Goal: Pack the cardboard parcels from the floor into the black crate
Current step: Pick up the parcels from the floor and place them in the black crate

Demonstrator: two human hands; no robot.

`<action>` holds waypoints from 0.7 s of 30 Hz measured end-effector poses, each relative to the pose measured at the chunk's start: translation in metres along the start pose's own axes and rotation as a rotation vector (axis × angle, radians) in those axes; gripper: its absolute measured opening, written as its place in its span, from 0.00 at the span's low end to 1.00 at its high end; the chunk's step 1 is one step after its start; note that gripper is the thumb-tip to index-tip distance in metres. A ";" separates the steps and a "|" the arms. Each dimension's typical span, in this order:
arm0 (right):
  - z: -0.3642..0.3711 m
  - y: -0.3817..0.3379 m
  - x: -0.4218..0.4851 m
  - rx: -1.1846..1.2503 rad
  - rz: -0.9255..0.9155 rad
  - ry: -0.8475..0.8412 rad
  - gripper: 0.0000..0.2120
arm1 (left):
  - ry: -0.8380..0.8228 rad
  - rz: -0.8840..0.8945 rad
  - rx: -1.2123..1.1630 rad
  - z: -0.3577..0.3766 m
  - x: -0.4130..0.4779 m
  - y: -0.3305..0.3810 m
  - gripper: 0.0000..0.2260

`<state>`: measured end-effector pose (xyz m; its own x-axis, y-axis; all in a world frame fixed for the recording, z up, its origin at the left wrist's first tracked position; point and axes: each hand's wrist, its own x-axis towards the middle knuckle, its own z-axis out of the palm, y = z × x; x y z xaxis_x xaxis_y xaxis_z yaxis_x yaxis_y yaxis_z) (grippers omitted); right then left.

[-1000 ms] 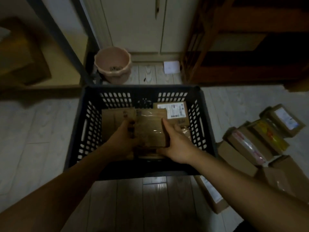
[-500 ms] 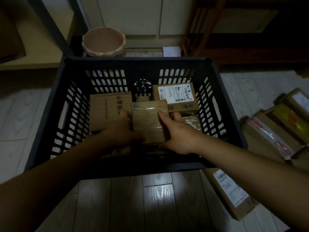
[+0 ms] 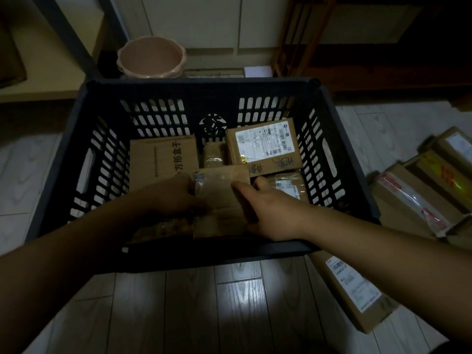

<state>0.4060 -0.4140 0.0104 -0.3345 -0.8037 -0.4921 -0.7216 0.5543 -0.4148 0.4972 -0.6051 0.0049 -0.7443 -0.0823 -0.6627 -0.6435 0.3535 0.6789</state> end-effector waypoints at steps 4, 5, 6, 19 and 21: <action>-0.005 0.005 0.000 0.044 -0.031 0.023 0.43 | 0.035 -0.037 -0.068 -0.008 0.001 0.007 0.06; -0.007 0.007 0.000 0.065 -0.026 0.018 0.44 | 0.039 -0.050 -0.080 -0.008 0.001 0.007 0.07; -0.007 0.008 0.000 0.084 -0.021 0.007 0.44 | 0.026 -0.057 -0.085 -0.007 0.001 0.006 0.09; -0.007 0.006 -0.003 0.157 -0.009 -0.011 0.42 | -0.101 -0.141 -0.097 -0.018 -0.007 0.016 0.06; -0.008 0.005 -0.003 0.180 0.002 -0.010 0.42 | -0.090 -0.153 -0.103 -0.021 -0.008 0.017 0.07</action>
<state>0.3981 -0.4101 0.0162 -0.3293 -0.8009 -0.5002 -0.6007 0.5864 -0.5434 0.4883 -0.6179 0.0283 -0.6207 -0.0421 -0.7829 -0.7659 0.2458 0.5940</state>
